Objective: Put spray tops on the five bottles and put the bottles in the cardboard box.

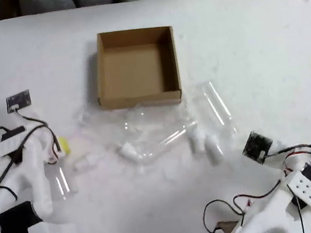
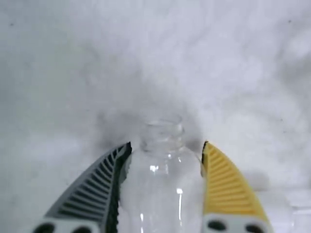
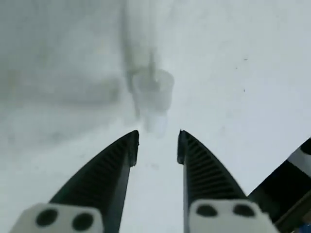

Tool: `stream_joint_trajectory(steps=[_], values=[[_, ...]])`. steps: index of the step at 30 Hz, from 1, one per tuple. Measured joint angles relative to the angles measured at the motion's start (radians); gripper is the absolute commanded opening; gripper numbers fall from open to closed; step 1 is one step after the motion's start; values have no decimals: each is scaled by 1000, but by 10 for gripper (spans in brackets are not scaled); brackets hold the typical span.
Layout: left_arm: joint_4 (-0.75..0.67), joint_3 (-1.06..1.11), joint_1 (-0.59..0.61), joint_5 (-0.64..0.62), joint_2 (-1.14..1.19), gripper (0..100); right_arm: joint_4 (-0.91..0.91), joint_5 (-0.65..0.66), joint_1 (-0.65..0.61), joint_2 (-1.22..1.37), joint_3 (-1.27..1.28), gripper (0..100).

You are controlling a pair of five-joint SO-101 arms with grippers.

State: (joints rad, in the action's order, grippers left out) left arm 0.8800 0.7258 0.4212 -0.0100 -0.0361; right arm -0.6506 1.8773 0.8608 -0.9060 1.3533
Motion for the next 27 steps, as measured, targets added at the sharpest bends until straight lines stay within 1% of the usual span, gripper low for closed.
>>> stream_joint_trajectory(steps=[2,3,8,10,13,15,17,20,25,27], values=[[0,0,0,0,0,30,-28,-104,0,0,-28,14],[0,0,0,0,0,30,-61,-167,0,0,-52,16],[0,0,0,0,0,30,-318,-514,0,0,-201,17],[0,0,0,0,0,30,-388,-655,0,0,-230,17],[0,0,0,0,0,30,-407,-850,3,0,-238,18],[0,0,0,0,0,30,-387,-957,3,0,-238,18],[0,0,0,0,0,30,-336,-1000,3,0,-238,18],[0,0,0,0,0,30,-267,-994,3,0,-238,18],[0,0,0,0,0,30,-245,-993,8,0,-206,18],[0,0,0,0,0,30,-245,-1016,26,-3,-192,18]])
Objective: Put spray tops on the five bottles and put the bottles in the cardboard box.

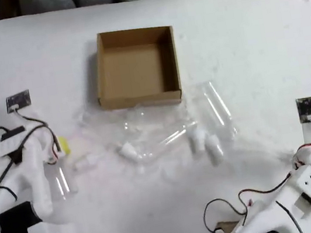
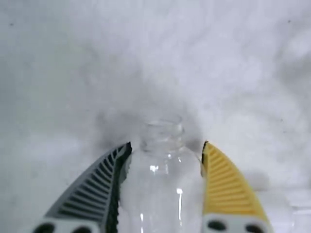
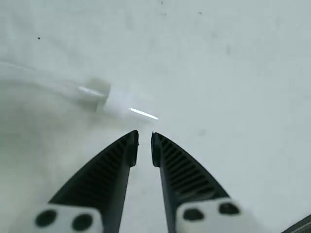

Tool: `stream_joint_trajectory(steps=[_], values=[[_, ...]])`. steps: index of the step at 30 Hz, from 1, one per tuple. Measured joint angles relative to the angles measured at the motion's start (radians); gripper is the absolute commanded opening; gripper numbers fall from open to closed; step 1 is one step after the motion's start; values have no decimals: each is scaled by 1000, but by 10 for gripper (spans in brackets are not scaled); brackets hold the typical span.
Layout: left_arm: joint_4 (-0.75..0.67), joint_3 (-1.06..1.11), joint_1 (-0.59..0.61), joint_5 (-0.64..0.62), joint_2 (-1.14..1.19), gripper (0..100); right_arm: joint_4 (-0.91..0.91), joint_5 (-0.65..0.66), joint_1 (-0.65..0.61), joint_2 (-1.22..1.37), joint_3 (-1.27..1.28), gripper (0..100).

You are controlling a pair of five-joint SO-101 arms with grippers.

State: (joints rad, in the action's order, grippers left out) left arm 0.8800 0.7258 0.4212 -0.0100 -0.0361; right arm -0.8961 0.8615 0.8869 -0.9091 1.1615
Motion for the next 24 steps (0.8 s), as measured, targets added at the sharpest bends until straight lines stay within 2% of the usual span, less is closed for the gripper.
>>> stream_joint_trajectory(steps=[9,15,19,24], values=[[0,0,0,0,0,30,0,-230,103,-3,54,25],[0,0,0,0,0,30,51,-396,103,-3,110,111],[0,0,0,0,0,30,78,-528,103,-3,110,60],[0,0,0,0,0,30,135,-557,61,34,110,37]])
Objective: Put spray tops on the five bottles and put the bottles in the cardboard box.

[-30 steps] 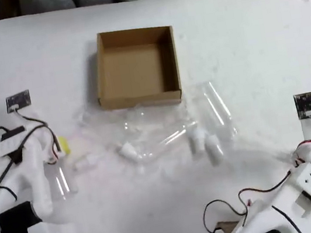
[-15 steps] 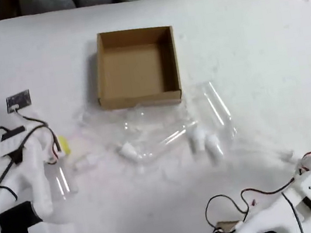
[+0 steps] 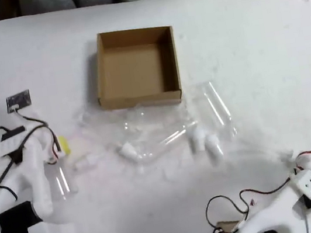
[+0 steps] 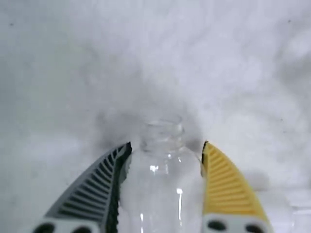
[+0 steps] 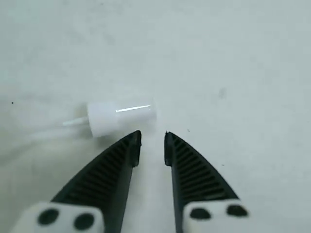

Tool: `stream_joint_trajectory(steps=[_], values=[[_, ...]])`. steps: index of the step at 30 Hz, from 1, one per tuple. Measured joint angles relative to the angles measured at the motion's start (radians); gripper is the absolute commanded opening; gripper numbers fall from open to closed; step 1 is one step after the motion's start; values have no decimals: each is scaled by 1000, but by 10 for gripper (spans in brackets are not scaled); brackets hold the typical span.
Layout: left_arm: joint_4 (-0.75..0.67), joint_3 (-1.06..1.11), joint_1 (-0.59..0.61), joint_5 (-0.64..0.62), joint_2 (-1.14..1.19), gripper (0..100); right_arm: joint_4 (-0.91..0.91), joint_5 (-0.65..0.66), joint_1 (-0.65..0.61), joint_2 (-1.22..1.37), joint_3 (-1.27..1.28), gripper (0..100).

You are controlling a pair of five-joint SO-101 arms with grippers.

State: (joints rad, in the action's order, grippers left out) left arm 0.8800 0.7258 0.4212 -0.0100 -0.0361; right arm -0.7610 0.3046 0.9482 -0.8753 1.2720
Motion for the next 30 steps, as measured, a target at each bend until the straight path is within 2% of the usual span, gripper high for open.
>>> stream_joint_trajectory(steps=[5,16,30], values=[[0,0,0,0,0,30,9,-6,-35,172,-58,37],[0,0,0,0,0,31,-17,-23,-34,761,-437,37],[0,0,0,0,0,31,-152,-147,-3,852,-715,39]])
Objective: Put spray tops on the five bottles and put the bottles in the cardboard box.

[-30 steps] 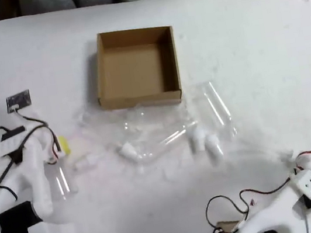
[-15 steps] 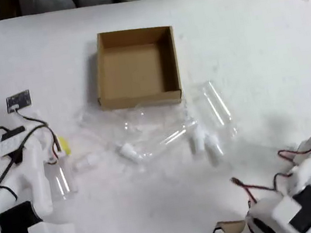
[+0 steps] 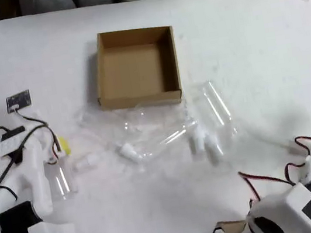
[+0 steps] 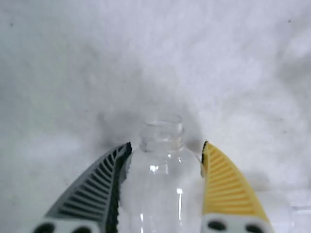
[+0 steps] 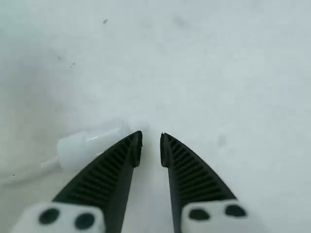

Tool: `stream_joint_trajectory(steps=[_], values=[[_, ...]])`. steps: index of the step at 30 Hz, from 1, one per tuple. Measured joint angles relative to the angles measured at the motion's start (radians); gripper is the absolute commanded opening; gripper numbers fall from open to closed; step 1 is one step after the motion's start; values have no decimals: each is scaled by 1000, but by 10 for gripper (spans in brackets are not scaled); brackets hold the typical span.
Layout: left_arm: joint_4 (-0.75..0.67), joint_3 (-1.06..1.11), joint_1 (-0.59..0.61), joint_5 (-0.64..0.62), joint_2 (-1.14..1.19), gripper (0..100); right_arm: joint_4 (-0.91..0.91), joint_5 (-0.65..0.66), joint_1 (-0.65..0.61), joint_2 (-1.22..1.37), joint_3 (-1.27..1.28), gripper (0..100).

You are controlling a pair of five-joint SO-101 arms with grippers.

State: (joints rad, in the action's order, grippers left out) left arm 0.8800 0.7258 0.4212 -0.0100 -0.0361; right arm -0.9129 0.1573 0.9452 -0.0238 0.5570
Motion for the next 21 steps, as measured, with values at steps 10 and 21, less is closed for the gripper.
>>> stream_joint_trajectory(steps=[10,21], values=[[0,0,0,0,0,31,-117,-12,-34,0,-11,39],[0,0,0,0,0,31,-176,3,-35,32,-14,37]])
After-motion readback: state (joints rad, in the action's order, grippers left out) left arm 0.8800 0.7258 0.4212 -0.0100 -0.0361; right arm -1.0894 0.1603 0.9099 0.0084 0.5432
